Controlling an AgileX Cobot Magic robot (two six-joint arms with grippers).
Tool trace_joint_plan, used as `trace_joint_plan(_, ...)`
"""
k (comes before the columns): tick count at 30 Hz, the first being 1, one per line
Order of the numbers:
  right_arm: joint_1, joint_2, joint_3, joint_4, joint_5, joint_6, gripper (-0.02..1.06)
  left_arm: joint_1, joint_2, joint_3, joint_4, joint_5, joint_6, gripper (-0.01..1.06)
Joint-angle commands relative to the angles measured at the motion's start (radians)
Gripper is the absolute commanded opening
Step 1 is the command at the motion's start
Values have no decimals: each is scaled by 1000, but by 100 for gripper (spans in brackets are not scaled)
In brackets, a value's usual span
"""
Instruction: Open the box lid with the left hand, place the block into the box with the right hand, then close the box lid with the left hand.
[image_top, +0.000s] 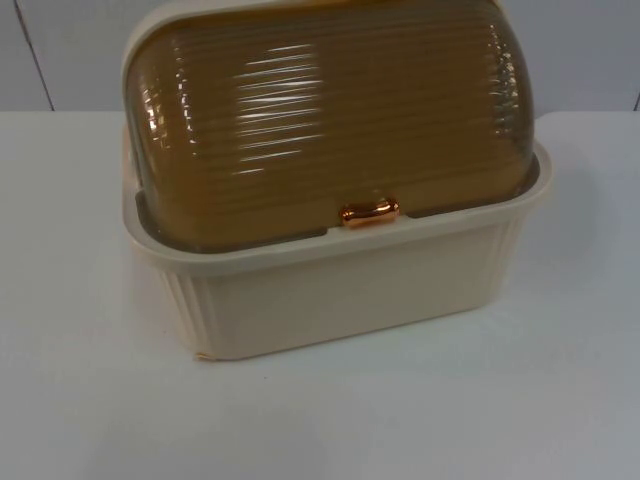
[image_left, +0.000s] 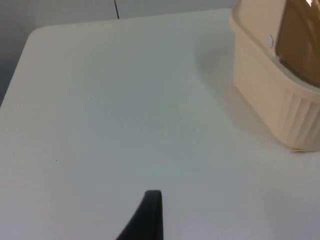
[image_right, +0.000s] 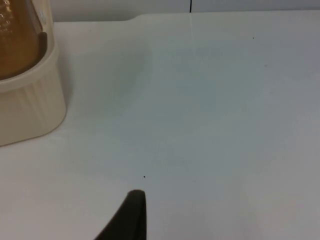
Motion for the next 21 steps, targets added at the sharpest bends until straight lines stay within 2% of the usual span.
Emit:
trace_joint_plan(1, 0, -2, 3, -2, -6, 7, 105, -5, -2, 4, 8, -1, 0, 93)
trace_joint_plan(21, 40, -2, 3, -2, -6, 7, 105, -3, -2, 4, 8, -1, 0, 93)
